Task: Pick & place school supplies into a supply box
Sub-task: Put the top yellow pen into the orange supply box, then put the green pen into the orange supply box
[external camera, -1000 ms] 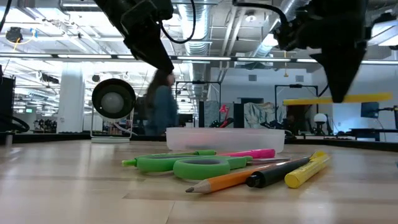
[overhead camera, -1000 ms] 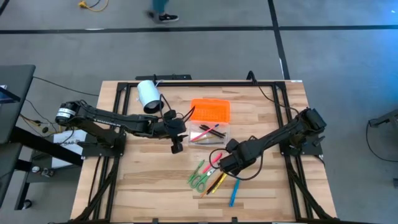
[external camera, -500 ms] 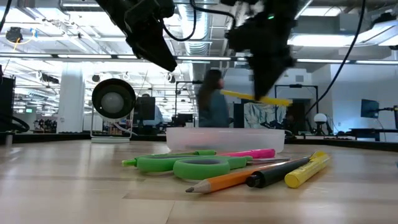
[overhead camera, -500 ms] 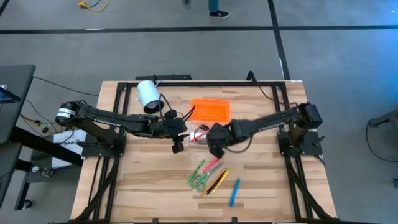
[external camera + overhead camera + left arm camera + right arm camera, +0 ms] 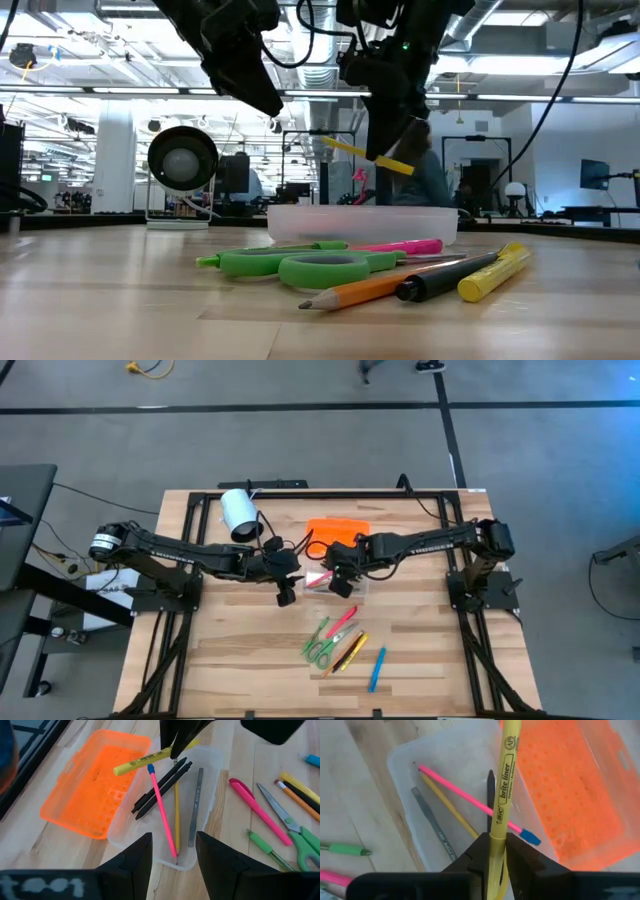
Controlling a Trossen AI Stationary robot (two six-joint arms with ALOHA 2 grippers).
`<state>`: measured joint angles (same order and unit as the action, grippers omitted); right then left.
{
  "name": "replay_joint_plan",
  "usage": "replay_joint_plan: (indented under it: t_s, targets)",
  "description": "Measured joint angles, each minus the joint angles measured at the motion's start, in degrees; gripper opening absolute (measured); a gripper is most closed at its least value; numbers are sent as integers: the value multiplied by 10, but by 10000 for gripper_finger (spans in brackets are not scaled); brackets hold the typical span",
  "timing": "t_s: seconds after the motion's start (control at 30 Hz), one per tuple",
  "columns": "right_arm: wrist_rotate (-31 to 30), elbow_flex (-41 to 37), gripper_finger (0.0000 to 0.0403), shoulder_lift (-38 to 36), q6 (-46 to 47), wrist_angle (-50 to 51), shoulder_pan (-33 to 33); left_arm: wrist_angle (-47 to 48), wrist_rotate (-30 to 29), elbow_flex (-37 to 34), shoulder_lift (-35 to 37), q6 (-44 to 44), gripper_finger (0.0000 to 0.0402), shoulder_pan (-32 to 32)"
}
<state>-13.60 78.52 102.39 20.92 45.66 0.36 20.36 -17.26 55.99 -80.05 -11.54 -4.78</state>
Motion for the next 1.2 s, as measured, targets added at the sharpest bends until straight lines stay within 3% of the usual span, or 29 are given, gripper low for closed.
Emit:
replay_joint_plan:
  t_s: [0.33,0.77,1.0,1.2]
  targets:
    - [0,0,69,0,-51,-3,0,-5,-16,0,0,-12,142,0]
    - [-11,-1,100,-7,-18,14,9,-4,-6,0,0,-62,142,-2]
    - [-88,-24,100,-81,-9,47,61,-10,35,-1,-12,-97,142,-27]
    - [-106,-110,100,-189,11,18,91,-36,38,0,-40,-120,142,-55]
